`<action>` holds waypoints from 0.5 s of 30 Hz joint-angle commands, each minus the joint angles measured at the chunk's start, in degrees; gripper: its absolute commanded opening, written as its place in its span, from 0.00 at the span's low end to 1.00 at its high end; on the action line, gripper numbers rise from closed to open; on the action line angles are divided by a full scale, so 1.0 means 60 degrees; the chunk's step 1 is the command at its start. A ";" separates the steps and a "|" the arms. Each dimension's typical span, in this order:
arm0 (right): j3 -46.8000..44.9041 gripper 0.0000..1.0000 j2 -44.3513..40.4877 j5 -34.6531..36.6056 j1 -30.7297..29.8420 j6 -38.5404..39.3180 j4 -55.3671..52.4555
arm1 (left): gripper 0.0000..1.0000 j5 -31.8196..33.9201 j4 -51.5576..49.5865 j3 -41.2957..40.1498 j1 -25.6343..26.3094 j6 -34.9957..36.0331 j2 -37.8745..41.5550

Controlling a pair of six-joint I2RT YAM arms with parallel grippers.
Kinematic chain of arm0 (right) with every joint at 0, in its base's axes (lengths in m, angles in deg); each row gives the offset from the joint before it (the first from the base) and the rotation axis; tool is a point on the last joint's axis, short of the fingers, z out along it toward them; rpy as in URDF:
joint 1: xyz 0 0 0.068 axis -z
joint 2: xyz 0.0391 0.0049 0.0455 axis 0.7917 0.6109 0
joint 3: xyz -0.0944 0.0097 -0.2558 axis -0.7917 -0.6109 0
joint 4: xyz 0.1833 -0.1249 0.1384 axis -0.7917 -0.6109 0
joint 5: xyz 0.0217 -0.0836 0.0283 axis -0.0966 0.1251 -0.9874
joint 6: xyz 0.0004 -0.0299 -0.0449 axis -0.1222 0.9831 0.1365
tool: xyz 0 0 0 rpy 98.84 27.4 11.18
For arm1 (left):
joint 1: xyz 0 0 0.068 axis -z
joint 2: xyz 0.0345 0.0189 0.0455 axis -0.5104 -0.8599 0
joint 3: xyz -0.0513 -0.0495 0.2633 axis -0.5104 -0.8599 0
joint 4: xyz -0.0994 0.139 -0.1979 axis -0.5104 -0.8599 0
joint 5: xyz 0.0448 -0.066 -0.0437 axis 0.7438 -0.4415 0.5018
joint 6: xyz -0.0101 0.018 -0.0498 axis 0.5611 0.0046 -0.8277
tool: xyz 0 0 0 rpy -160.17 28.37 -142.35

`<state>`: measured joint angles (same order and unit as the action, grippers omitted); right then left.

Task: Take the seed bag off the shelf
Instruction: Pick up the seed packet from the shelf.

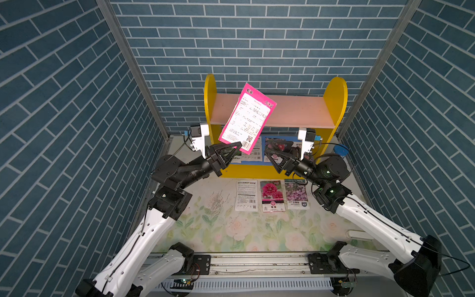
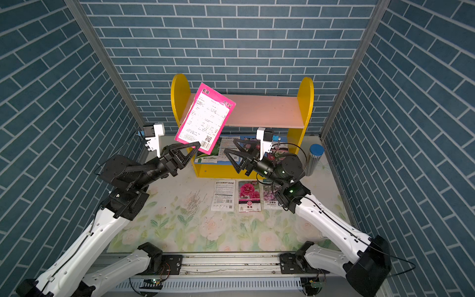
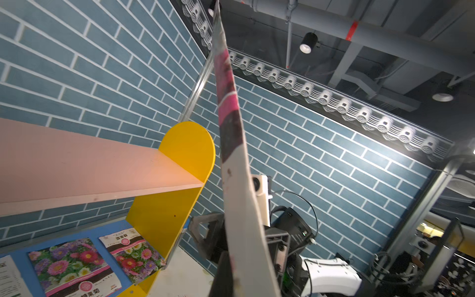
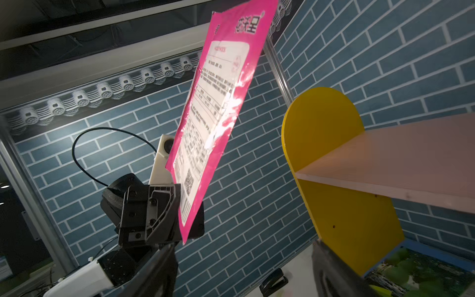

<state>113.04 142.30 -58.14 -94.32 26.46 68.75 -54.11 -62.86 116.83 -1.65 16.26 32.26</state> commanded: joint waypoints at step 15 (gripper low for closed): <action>0.1033 0.45 0.0533 -0.1491 0.0404 -0.1615 0.2721 | 0.00 0.0386 0.0583 -0.0175 0.0903 0.0537 -0.0176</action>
<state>117.08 145.58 -65.65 -92.29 18.66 82.19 -52.01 -61.25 115.94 3.31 18.51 31.23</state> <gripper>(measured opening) 0.459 0.075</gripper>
